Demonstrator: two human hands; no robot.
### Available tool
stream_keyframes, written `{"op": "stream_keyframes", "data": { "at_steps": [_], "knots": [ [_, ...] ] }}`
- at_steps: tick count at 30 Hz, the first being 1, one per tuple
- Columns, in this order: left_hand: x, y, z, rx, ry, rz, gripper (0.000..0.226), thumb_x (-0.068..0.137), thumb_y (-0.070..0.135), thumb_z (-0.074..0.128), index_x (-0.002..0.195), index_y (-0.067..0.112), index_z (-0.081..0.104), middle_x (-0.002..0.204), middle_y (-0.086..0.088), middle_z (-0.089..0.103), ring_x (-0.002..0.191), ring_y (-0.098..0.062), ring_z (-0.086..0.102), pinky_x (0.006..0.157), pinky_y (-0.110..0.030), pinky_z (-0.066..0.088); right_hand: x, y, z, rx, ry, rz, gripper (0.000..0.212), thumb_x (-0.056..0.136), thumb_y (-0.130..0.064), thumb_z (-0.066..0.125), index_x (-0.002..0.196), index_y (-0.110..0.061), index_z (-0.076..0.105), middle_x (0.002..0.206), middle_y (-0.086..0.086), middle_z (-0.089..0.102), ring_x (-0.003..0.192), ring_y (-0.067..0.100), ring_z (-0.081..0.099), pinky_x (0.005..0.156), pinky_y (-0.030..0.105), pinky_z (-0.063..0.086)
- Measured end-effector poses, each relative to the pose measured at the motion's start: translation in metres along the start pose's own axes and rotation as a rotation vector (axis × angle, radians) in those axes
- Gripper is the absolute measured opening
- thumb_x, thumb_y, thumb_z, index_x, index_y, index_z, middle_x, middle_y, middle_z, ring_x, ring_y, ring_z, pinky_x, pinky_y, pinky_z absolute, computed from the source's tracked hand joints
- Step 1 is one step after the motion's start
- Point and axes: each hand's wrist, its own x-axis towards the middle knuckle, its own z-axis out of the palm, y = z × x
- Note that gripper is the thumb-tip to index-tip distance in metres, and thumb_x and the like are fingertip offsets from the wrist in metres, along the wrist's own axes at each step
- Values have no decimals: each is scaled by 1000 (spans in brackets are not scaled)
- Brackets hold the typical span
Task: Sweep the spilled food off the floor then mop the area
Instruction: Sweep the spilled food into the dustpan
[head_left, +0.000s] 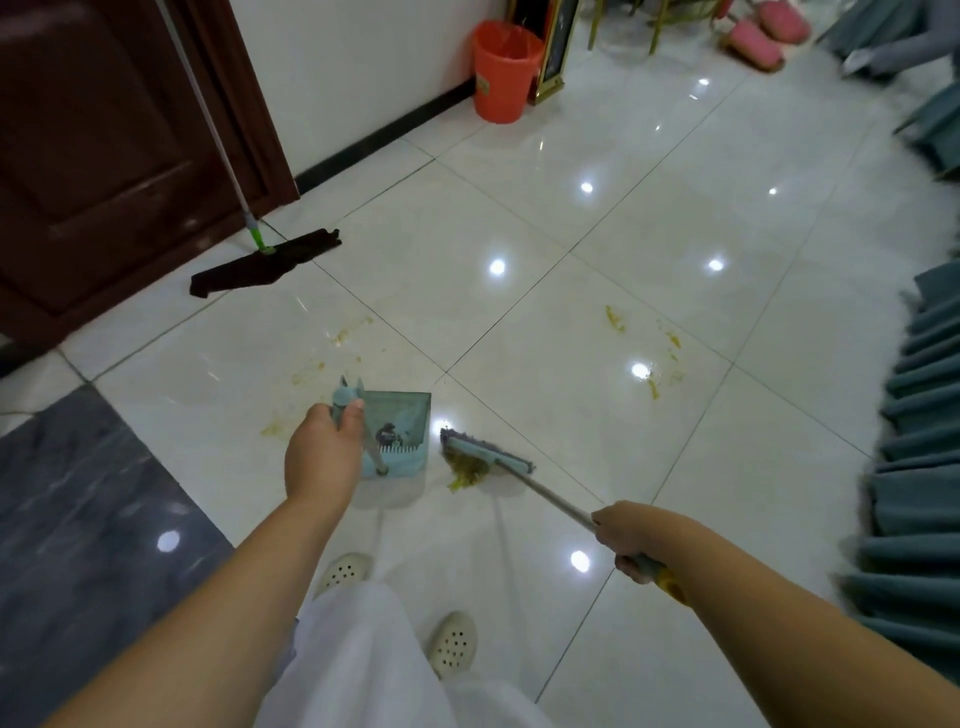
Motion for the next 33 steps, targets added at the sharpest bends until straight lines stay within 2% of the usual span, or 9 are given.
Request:
{"op": "stream_keyframes", "data": {
  "at_steps": [5,7,10,15,20,24,27,29,33],
  "knots": [
    [-7,-1,-6,-16,-2,-13,48,96,47,39,87,2,54,82,-16,63,71,-33,61,66,-40,48,5,1,-3,135,22,83,29,95,-26,47,78,-3,51,48,7,52,21,15,41,35,14,38],
    [-10,-3,-8,-16,3,-16,47,96,47,39,86,3,53,82,-15,63,71,-33,61,66,-41,49,3,1,1,242,-43,121,25,94,-20,50,79,0,51,46,9,52,25,18,43,33,14,38],
    [-14,-6,-9,-12,9,-10,46,96,46,39,86,4,53,82,-14,64,71,-34,62,67,-42,49,-8,1,16,399,-144,112,13,92,-8,47,87,3,49,62,14,51,27,19,44,32,15,38],
    [-19,-8,-11,-6,13,-17,46,96,46,39,85,4,52,82,-14,64,71,-34,62,63,-38,44,-30,-1,28,548,-242,60,6,90,-2,47,88,3,46,69,15,51,28,19,43,31,14,36],
    [-25,-9,-17,-2,36,-18,47,96,46,39,86,1,53,81,-15,63,72,-35,61,62,-37,42,-38,3,19,551,-232,28,7,90,-2,46,94,3,46,68,14,50,36,17,41,32,14,36],
    [-26,-14,-23,7,56,-16,48,96,46,39,87,1,53,81,-16,63,72,-35,61,63,-38,43,-39,-5,28,576,-199,14,11,93,-4,43,85,3,45,69,15,50,48,17,41,31,12,36],
    [-23,-20,-28,23,72,-14,49,96,46,39,87,0,54,81,-16,63,72,-34,59,62,-38,42,-43,-14,35,698,-219,18,13,92,-5,47,81,1,46,72,15,49,44,17,42,30,12,37],
    [-20,-25,-32,24,84,-16,49,96,45,39,86,0,54,81,-16,63,72,-35,59,62,-38,43,-45,-20,39,758,-254,-32,12,92,-9,51,86,-1,45,74,16,49,32,15,43,31,13,37],
    [-10,-36,-42,38,108,-32,49,96,46,40,85,0,54,81,-15,63,71,-32,56,57,-34,37,-44,-44,45,875,-377,-124,9,94,-8,50,91,-3,43,64,11,43,25,10,37,30,11,36]
  ]
}}
